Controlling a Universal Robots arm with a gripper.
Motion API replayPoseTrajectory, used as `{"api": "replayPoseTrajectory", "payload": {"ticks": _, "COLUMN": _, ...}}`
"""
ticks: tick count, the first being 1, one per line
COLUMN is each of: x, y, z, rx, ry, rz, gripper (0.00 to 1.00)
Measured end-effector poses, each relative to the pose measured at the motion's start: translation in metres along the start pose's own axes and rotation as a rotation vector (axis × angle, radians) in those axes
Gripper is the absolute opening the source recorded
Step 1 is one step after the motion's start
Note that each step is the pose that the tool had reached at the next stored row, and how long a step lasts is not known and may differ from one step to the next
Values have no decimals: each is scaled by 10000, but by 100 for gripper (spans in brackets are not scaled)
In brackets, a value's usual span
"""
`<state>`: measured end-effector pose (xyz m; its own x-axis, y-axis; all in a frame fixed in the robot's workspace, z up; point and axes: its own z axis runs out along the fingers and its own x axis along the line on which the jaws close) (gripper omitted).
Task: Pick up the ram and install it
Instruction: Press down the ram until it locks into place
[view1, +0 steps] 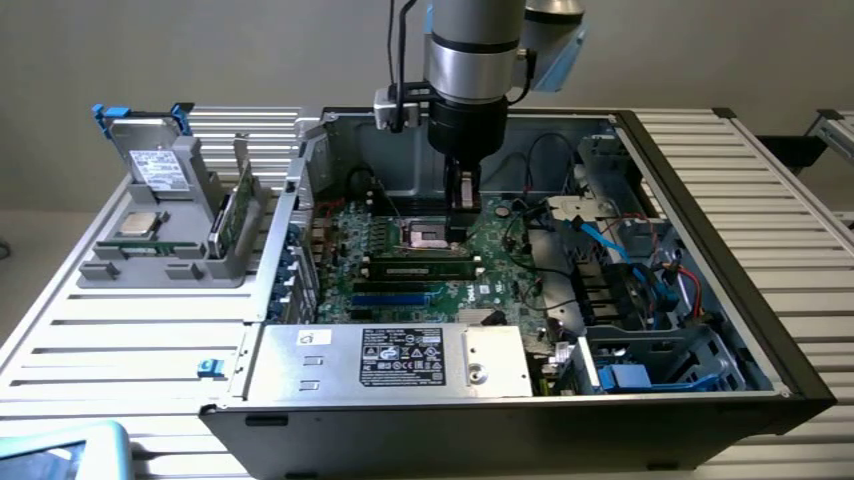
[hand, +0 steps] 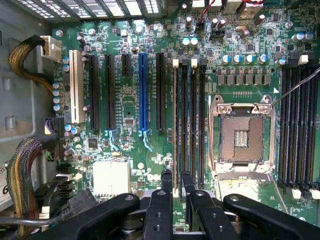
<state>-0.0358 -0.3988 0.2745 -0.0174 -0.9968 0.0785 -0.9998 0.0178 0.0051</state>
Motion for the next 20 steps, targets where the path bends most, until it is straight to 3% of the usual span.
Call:
{"api": "replayPoseTrajectory", "payload": {"ticks": 3, "x": 0, "y": 0, "z": 0, "rx": 1, "ry": -1, "rz": 0, "gripper": 19}}
{"api": "replayPoseTrajectory", "payload": {"ticks": 5, "x": 0, "y": 0, "z": 0, "rx": 0, "ry": 0, "rz": 0, "gripper": 11}}
{"api": "replayPoseTrajectory", "payload": {"ticks": 8, "x": 0, "y": 0, "z": 5, "rx": -1, "ry": 5, "rz": 0, "gripper": 11}}
{"api": "replayPoseTrajectory", "payload": {"ticks": 20, "x": -15, "y": -49, "z": 212, "rx": 2, "ry": 10, "rz": 56, "gripper": 11}}
